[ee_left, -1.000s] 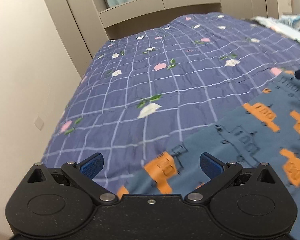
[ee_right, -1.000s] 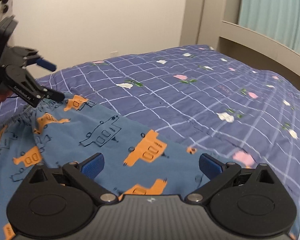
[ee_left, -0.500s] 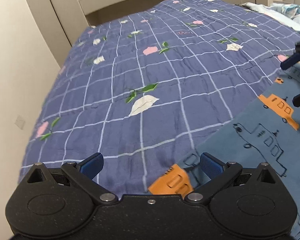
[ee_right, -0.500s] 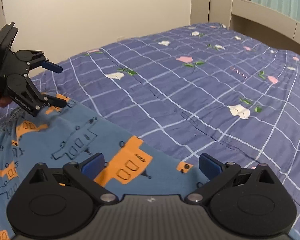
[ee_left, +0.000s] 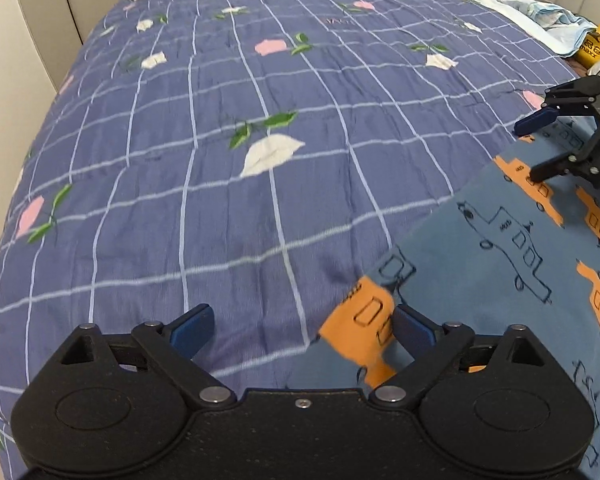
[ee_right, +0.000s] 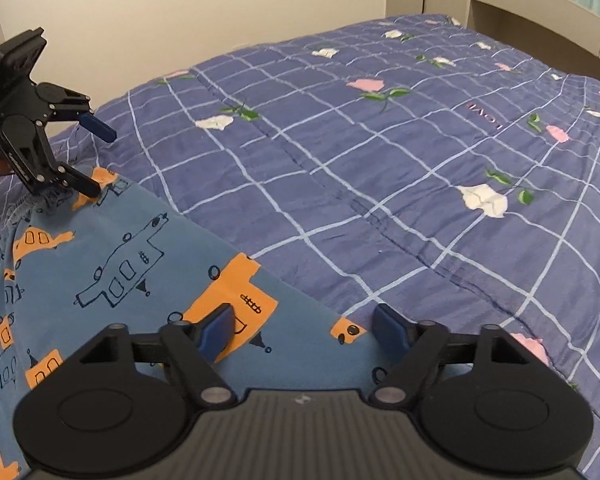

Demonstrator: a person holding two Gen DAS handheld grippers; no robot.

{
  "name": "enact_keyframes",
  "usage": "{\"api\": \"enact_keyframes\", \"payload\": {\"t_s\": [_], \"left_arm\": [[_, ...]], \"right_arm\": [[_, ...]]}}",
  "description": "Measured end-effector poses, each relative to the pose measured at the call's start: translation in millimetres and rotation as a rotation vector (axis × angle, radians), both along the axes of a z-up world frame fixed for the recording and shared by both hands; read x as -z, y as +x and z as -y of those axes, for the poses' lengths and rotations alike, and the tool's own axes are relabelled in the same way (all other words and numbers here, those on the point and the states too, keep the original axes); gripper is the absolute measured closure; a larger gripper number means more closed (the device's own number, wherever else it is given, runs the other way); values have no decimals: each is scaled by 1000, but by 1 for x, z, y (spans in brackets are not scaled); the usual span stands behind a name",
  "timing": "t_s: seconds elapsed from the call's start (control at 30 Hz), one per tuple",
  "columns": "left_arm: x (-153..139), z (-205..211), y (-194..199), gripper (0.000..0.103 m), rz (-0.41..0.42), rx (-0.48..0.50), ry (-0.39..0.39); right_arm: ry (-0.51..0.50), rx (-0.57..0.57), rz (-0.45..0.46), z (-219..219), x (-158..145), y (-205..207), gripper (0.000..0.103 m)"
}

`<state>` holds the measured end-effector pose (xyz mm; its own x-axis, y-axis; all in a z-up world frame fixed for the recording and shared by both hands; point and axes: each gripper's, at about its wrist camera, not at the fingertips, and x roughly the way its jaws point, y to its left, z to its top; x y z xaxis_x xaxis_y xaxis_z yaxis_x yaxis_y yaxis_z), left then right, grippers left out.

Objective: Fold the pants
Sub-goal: 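Move both grippers down to the pants waistband and leg hems, then close the right gripper on the pants leg while the left gripper grips the waistband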

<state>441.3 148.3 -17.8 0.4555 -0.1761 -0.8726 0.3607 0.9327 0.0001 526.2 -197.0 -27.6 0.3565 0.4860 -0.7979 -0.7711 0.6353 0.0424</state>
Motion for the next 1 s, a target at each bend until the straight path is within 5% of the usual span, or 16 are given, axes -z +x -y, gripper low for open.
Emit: {"api": "enact_keyframes", "payload": {"t_s": [0.07, 0.2, 0.27, 0.33, 0.47, 0.77, 1.0], "left_arm": [[2, -1, 0, 19, -23, -2, -7], [0, -3, 0, 47, -47, -8, -54], [-2, -3, 0, 64, -61, -20, -57], [-2, -5, 0, 93, -96, -54, -70], [-6, -5, -5, 102, -101, -112, -81], [-48, -10, -20, 103, 135, -188, -35], [-14, -18, 0, 103, 49, -231, -49]], "right_arm": [[-14, -14, -11, -3, 1, 0, 39], [-32, -21, -5, -6, 2, -6, 78], [-55, -16, 12, -9, 1, -10, 85], [-68, -10, 31, -11, -2, -14, 95], [-85, 5, 85, -15, -11, -21, 100], [-73, 46, 240, -33, -35, -20, 103], [-93, 57, 187, -48, -11, 2, 103]]}}
